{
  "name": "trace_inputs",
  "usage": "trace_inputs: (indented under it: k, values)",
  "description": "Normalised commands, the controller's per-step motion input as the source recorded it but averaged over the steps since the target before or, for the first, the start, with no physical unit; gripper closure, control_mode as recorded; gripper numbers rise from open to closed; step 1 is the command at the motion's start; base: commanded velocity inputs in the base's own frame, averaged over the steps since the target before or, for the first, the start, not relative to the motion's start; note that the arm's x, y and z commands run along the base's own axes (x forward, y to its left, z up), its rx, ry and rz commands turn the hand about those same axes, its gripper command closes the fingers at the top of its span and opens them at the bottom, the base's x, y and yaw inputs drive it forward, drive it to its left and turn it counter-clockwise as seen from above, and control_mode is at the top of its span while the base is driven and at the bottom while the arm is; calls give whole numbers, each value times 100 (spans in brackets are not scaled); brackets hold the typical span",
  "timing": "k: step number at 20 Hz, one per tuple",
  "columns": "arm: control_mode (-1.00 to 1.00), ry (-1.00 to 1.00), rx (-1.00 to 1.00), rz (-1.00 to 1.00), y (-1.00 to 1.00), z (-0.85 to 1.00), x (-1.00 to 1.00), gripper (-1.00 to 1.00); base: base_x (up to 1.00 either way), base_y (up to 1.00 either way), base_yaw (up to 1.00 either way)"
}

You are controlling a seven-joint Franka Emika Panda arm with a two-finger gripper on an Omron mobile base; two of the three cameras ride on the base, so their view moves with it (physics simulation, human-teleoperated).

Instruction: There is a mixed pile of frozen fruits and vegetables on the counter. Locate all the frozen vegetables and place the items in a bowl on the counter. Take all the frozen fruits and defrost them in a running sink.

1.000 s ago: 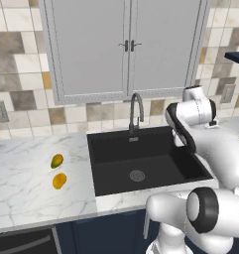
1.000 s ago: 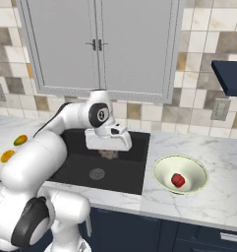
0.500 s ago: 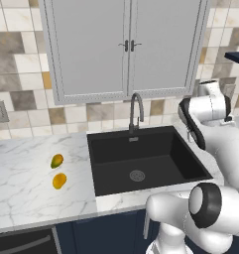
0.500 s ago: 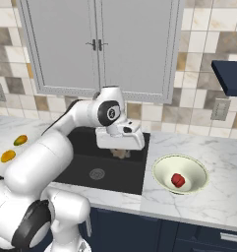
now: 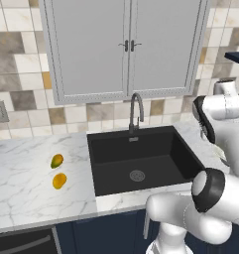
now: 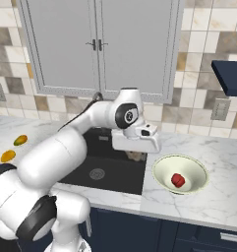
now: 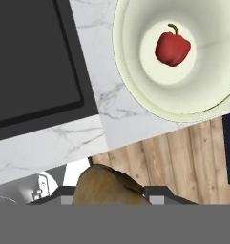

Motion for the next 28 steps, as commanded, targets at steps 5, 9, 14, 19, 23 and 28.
trace_inputs:
  k: [5,9,14,19,23,28]
  values:
    - [-100,-1,4,-2,-43,-3,4,100,0,0,0]
    - [-100,-1,14,0,-44,-3,9,100,0,0,0]
    - [-100,0,10,0,-42,-12,19,100,0,0,0]
    - [-100,0,8,0,-40,-12,21,100,0,0,0]
    - [-100,-1,2,0,-24,-11,13,100,0,0,0]
    - [-100,-3,0,1,-22,-18,12,100,0,0,0]
